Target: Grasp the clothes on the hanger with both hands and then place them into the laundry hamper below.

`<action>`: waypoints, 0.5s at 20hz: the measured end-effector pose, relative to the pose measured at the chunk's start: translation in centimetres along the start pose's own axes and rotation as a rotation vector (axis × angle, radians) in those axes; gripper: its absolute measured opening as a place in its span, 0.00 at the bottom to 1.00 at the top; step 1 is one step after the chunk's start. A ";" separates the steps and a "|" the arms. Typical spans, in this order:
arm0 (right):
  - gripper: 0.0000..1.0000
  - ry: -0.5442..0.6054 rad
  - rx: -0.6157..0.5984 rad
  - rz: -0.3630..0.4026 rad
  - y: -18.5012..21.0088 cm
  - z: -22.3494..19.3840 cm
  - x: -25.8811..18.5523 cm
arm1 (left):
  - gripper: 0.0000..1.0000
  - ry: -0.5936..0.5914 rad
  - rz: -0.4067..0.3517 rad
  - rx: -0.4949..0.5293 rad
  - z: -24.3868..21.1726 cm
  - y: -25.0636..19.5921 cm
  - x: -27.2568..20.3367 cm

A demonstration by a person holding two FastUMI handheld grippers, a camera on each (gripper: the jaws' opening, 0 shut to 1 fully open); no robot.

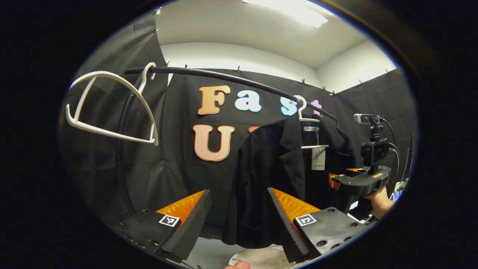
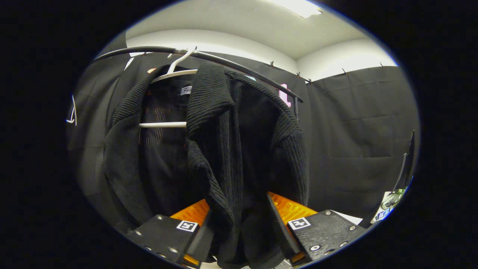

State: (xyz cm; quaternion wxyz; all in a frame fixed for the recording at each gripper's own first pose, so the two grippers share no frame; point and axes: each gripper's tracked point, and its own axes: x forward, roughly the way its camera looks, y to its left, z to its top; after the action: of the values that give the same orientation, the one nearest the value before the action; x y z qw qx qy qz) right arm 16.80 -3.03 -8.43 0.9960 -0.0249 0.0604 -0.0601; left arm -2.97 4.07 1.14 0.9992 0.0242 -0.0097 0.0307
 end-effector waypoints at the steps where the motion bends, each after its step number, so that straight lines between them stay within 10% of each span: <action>1: 0.54 -0.003 -0.002 0.009 -0.1 0.1 0.0 | 0.96 -0.003 -0.020 -0.005 0.0 -0.8 0.2; 6: 0.13 -0.024 -0.026 0.086 0.9 0.7 -0.9 | 0.96 -0.031 -0.153 -0.068 1.6 -6.2 2.3; 10: 0.06 -0.055 -0.031 0.128 1.3 2.1 -2.8 | 0.96 -0.028 -0.162 -0.068 0.9 -9.7 5.9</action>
State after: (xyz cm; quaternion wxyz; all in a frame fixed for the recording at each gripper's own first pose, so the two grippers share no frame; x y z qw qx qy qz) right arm 14.41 -1.34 -6.08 0.9986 -0.0382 0.0354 0.0055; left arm 3.51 -5.30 1.64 0.9984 -0.0087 -0.0228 -0.0511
